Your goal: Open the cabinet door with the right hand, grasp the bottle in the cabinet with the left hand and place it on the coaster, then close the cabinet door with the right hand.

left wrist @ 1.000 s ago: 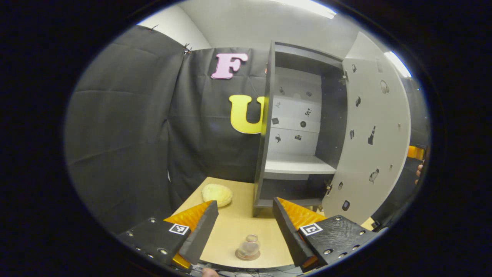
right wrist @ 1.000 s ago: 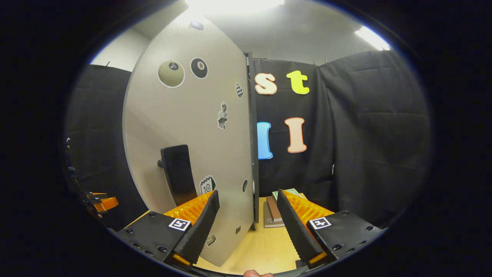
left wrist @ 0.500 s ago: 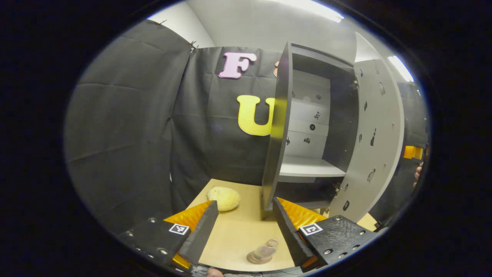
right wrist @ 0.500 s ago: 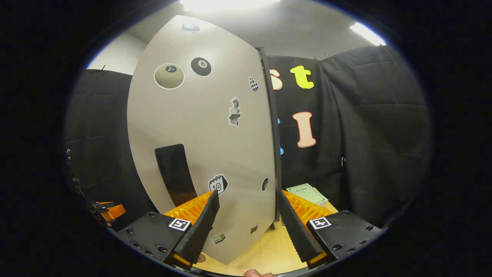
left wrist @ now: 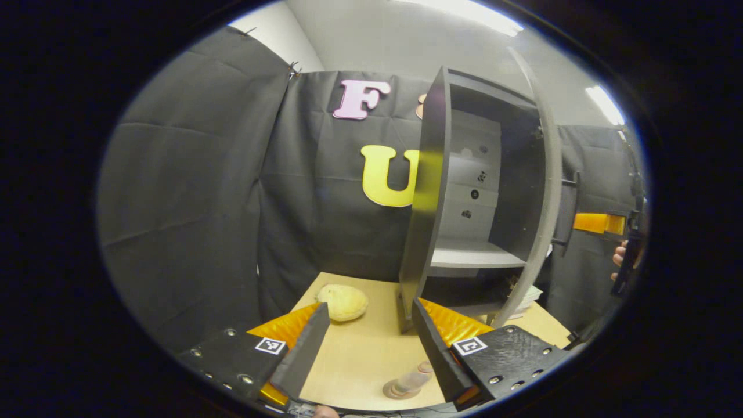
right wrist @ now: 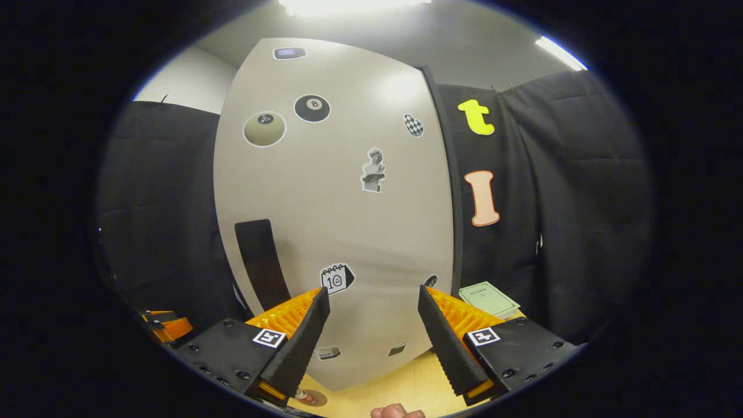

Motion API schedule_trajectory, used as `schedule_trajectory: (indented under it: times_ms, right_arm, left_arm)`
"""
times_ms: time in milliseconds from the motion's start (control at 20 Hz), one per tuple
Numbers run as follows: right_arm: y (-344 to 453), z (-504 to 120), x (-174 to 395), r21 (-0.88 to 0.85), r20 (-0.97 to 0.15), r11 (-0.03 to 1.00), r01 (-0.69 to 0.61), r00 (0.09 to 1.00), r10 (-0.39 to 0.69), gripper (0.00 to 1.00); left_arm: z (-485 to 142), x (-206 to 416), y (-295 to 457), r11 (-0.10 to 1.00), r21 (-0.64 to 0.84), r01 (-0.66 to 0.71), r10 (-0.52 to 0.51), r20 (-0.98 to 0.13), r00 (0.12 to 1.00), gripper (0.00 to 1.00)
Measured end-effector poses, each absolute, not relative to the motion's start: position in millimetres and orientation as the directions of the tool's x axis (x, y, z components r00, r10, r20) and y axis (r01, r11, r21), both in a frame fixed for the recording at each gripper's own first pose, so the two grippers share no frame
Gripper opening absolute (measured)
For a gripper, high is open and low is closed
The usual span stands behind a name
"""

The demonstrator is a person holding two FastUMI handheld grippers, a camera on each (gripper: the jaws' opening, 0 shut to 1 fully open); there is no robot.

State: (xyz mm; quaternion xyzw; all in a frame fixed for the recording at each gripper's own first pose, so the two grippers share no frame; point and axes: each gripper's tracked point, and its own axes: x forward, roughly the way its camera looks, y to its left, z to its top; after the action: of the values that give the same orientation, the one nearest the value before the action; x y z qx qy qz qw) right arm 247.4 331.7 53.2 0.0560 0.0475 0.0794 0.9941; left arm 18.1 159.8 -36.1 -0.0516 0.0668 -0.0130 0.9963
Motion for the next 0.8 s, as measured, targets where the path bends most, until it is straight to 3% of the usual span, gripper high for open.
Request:
schedule_trajectory:
  times_ms: [450,500,600,800]
  right_arm:
    - [282,48,245,0.101,-0.083,0.99,-0.098,0.991,0.106,0.98]
    - [274,47,247,0.108,-0.081,0.989,-0.099,0.991,0.108,0.98]
    - [257,47,250,0.118,-0.074,0.987,-0.106,0.991,0.115,0.98]
    - [212,42,255,0.103,-0.075,0.991,-0.081,0.993,0.089,0.98]
  left_arm:
    - [-35,24,153,0.994,-0.075,0.08,-0.088,-0.103,0.991,0.86]
    - [-34,24,153,0.995,-0.069,0.078,-0.084,-0.099,0.991,0.91]
    - [-31,25,151,0.995,-0.068,0.077,-0.083,-0.084,0.993,0.86]
    - [-24,34,144,0.994,-0.067,0.087,-0.09,-0.05,0.995,0.86]
